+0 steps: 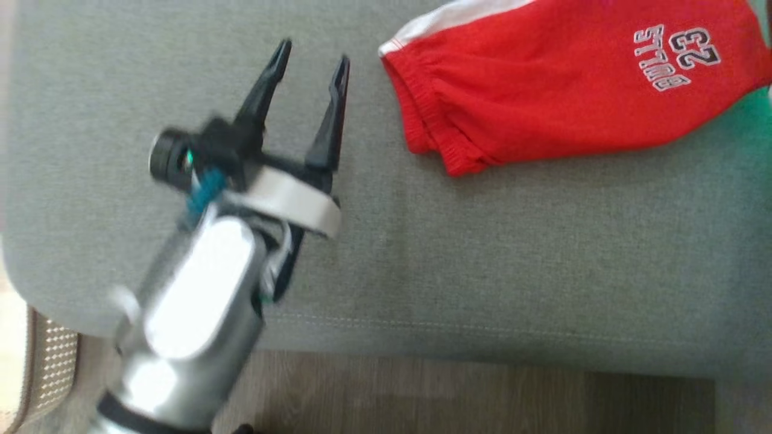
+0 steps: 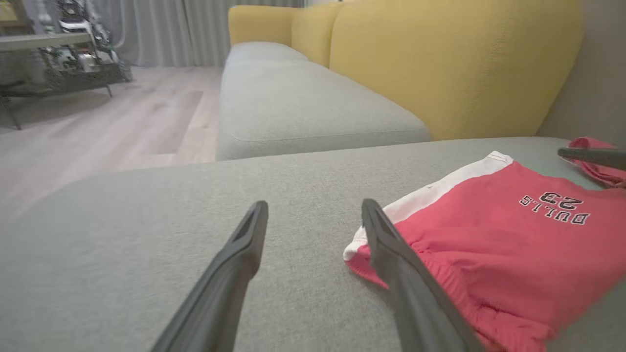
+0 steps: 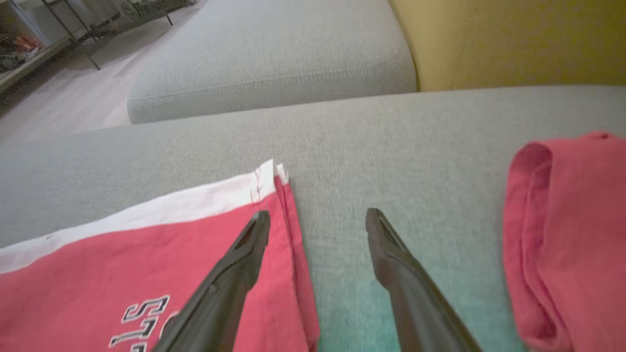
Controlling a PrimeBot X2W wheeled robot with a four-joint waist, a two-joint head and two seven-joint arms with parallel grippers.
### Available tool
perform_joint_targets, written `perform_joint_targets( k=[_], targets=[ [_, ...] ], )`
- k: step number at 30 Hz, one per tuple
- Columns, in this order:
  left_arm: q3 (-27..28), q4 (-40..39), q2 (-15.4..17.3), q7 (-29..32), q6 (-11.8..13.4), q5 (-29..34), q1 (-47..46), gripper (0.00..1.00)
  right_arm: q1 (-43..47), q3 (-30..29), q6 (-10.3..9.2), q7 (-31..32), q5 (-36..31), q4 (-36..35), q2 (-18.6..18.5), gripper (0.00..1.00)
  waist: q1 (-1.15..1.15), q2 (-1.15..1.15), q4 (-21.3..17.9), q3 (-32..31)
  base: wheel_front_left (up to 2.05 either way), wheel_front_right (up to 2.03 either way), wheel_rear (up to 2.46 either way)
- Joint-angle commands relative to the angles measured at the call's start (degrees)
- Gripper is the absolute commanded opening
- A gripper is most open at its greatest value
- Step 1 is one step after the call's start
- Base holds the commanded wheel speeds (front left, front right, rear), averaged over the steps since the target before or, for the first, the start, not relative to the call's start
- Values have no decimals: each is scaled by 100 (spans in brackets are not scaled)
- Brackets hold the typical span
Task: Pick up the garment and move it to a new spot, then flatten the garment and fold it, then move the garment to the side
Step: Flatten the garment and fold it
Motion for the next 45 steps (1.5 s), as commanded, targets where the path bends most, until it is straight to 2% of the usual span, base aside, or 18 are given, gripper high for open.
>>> perform_joint_targets(
  k=[1, 4, 12, 21, 22, 23, 25, 32, 40, 45],
  targets=[
    [269, -356, 65, -28, 154, 252, 144, 100, 104, 28, -2, 10, 62, -127, -109, 100, 0, 0, 113, -178, 0, 0, 0],
    [332, -815, -67, -28, 435, 769, 761, 100, 356, 12, -2, 3, 171, 57, -144, 100, 0, 0, 300, -381, 0, 0, 0],
    [218, -1644, -283, -28, 790, 1519, 1876, 100, 516, -105, -2, -76, 139, 895, -342, 100, 0, 0, 928, -601, 0, 0, 0],
    [70, -1861, -387, -28, 913, 1859, 2355, 100, 256, -382, -2, -75, -316, 2217, -613, 100, 0, 0, 1428, -614, 0, 0, 0],
    [69, -1858, -390, -28, 903, 1861, 2370, 100, 232, -387, -2, -46, -322, 2300, -593, 79, 0, 0, 1442, -622, 0, 0, 0],
    [73, -1851, -386, -28, 900, 1879, 2375, 100, 215, -387, -2, -6, -312, 2369, -562, 44, 0, 0, 1451, -632, 0, 0, 0],
    [87, -1839, -378, -28, 899, 1906, 2384, 100, 202, -339, -2, 122, -291, 2461, -482, 0, 0, 0, 1447, -656, 0, 0, 0],
    [154, -1832, -305, -28, 883, 1951, 2432, 100, 221, -151, -2, 109, -182, 2372, -337, 0, 0, 0, 1257, -834, 0, 0, 0],
    [197, -1834, -220, -28, 863, 1978, 2505, 100, 202, 114, -2, -108, -59, 2040, -235, 0, 0, 0, 772, -1138, 0, 0, 0],
    [184, -1802, -180, -28, 816, 1974, 2552, 100, 192, 220, -2, -137, -38, 1863, -436, 0, 0, 0, 524, -1266, 0, 0, 0]
  ],
)
